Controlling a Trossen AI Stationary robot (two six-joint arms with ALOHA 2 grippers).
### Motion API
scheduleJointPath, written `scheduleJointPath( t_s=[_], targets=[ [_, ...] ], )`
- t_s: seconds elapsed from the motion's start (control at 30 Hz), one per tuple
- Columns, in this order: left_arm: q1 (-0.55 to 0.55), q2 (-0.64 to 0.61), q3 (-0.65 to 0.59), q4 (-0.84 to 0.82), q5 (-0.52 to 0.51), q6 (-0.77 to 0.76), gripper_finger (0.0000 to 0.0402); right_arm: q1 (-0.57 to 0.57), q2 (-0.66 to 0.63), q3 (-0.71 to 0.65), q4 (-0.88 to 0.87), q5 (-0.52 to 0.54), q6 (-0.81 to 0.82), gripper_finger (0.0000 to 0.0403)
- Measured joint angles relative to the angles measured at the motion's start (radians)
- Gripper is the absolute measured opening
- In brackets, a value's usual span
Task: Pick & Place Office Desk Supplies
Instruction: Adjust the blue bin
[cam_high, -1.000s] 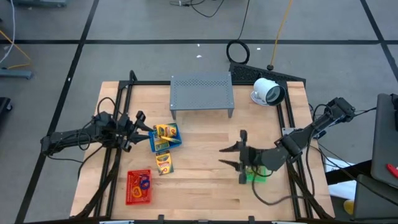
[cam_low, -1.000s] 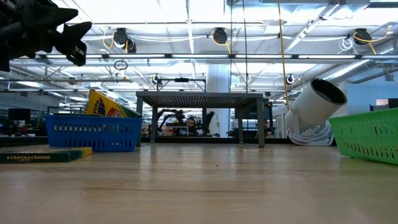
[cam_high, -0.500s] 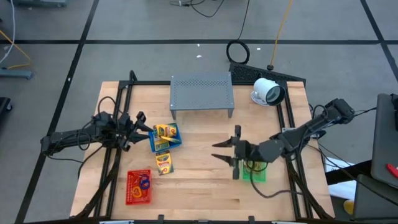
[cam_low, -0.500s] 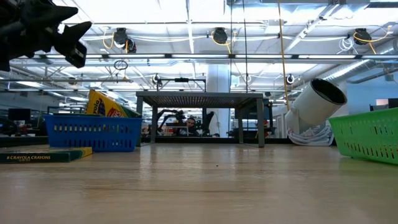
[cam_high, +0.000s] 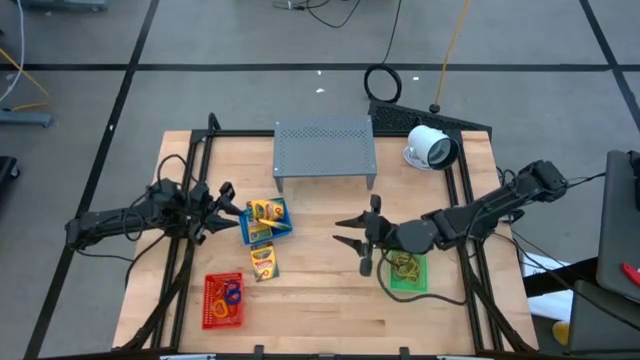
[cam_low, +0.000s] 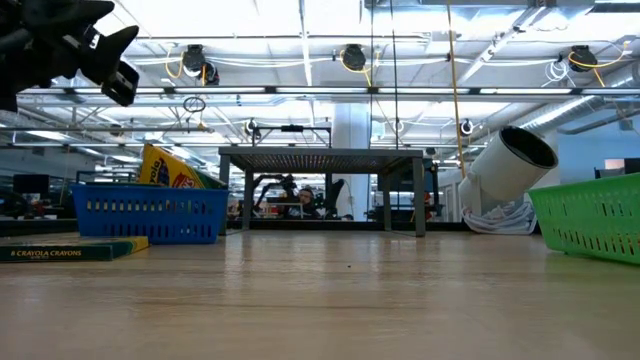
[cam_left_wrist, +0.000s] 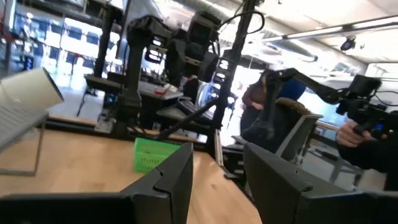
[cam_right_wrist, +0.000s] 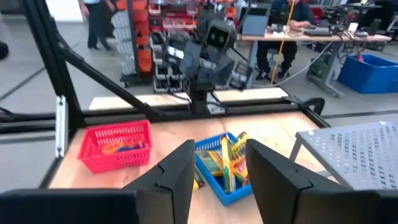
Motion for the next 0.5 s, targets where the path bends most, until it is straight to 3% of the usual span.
scheduleJointPath(
  t_s=[0.1,0.2,0.4,0.5],
  targets=[
    [0.000,0.000,0.050,-0.103,0.003,0.019,0.0152,-0.005,0.004,0.000,-0.007,-0.001,-0.001,0.0130],
    [0.000,0.000,0.136,-0.323,-0.031,0.065,0.0152,-0.016,0.014,0.001,0.004,0.000,0.001,0.0130],
    [0.000,0.036,0.322,-0.808,-0.302,0.100,0.0152,-0.023,0.026,0.001,0.005,0.001,0.002,0.0130],
    [-0.003,0.072,0.349,-0.811,-0.322,0.084,0.0152,-0.028,0.038,-0.001,-0.007,-0.001,0.002,0.0130]
  ],
)
